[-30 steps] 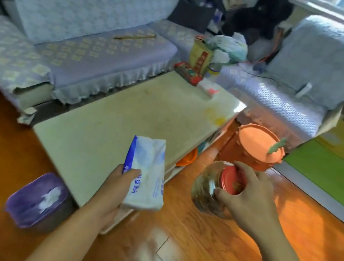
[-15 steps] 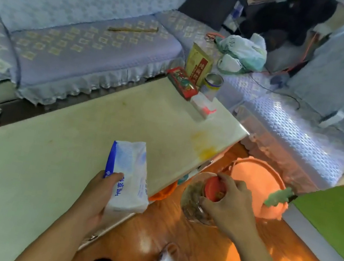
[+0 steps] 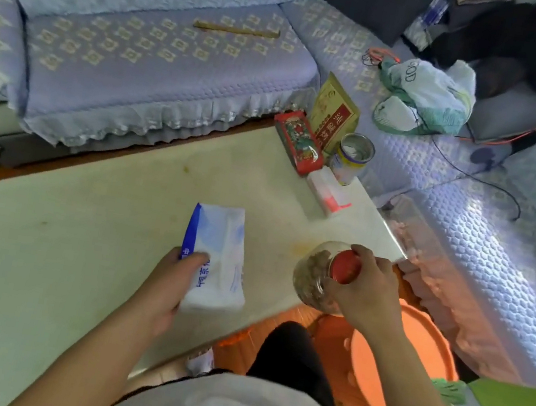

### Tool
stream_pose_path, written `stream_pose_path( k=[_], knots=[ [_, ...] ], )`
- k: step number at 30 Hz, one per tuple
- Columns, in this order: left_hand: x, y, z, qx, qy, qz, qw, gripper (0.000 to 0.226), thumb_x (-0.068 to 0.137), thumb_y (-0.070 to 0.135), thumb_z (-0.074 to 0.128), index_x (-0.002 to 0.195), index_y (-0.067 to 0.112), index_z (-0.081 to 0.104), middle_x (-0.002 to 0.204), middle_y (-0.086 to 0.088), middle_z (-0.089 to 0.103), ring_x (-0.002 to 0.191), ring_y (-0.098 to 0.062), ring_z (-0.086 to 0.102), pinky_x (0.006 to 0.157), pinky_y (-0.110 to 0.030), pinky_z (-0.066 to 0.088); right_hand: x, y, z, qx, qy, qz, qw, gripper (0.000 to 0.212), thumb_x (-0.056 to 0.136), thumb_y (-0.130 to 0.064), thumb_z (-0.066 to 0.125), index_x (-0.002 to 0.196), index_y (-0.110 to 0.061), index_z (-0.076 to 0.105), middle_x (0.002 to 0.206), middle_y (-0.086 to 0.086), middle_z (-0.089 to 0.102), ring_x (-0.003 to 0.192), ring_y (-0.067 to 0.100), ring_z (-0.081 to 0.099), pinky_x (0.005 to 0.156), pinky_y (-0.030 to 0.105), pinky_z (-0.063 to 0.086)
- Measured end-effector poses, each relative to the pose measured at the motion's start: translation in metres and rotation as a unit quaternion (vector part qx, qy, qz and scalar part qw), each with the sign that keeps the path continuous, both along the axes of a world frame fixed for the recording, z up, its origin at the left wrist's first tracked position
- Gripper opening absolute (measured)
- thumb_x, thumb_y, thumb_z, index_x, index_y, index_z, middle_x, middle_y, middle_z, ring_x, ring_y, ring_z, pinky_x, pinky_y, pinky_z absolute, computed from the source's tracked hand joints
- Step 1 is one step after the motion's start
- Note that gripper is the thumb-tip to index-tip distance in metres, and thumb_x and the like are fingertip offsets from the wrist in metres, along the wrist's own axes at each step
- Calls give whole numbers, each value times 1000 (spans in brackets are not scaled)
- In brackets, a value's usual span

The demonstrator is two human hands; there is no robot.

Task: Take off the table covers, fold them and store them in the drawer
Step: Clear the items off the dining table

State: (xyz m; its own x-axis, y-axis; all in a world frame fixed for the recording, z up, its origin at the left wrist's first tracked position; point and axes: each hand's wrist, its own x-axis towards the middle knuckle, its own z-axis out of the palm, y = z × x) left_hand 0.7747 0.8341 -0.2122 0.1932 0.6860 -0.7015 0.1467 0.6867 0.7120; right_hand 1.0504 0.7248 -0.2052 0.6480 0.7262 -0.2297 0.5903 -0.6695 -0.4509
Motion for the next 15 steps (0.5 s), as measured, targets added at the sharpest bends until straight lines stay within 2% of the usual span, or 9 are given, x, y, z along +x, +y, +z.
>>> stream_pose_path(
  k=[5, 11, 15],
  knots=[
    [76, 31, -3, 10, 21, -27, 999, 20, 99, 19, 55, 117, 19, 63, 106, -4, 78, 99, -27, 74, 92, -47, 57, 84, 30, -21, -36, 17, -19, 999, 79, 72, -51, 78, 142, -29, 48, 130, 13, 50, 123, 39, 46, 105, 43, 41],
    [176, 66, -37, -17, 96, 77, 992, 19, 97, 25, 62, 115, 21, 61, 110, -5, 75, 100, -28, 72, 98, -53, 54, 226, 98, -76, -61, 22, -19, 998, 81, 75, -58, 74, 144, -29, 44, 137, 14, 45, 130, 39, 41, 106, 47, 41],
    [239, 71, -66, -66, 134, 98, 984, 22, 97, 24, 64, 118, 21, 60, 110, -6, 74, 101, -30, 72, 96, -55, 54, 309, 163, -126, -67, -6, -21, 997, 80, 77, -60, 67, 144, -25, 42, 138, 21, 45, 128, 44, 41, 105, 50, 39]
  ],
)
